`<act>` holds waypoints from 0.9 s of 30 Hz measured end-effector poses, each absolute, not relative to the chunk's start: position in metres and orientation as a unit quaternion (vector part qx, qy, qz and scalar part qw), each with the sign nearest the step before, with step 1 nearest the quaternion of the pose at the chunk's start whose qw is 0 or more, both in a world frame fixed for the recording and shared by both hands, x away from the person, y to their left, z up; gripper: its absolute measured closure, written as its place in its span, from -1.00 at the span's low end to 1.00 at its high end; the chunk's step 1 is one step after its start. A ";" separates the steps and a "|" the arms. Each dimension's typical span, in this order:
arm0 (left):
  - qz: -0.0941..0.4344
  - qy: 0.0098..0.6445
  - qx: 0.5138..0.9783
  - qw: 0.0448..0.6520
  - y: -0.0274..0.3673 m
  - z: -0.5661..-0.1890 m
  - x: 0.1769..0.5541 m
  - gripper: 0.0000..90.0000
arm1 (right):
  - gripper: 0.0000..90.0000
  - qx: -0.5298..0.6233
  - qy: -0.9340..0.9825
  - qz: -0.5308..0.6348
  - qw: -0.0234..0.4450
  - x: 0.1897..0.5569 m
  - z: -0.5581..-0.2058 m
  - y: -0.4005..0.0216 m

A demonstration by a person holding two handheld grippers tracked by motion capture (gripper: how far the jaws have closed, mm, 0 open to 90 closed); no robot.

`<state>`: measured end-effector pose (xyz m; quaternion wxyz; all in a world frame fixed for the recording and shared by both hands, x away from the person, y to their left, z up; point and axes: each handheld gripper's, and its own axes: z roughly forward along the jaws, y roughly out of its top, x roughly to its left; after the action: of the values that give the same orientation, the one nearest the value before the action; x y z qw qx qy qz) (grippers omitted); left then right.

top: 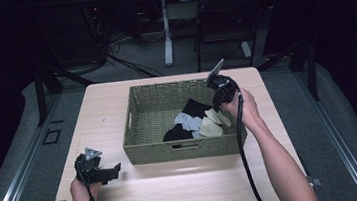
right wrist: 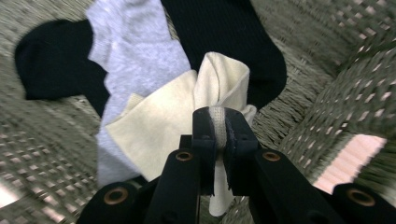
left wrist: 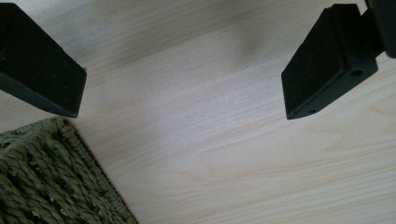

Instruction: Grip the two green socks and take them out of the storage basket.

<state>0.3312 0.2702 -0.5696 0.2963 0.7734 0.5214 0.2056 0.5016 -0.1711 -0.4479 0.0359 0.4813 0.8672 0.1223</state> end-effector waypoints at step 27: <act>0.205 0.521 0.773 0.300 0.270 -0.569 0.331 -1.00 | 0.87 0.452 0.878 0.155 0.035 0.498 -0.370 -0.167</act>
<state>0.3310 0.2701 -0.5692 0.2995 0.7728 0.5207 0.2050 0.4981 -0.1671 -0.3700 0.0349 0.4519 0.8778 0.1550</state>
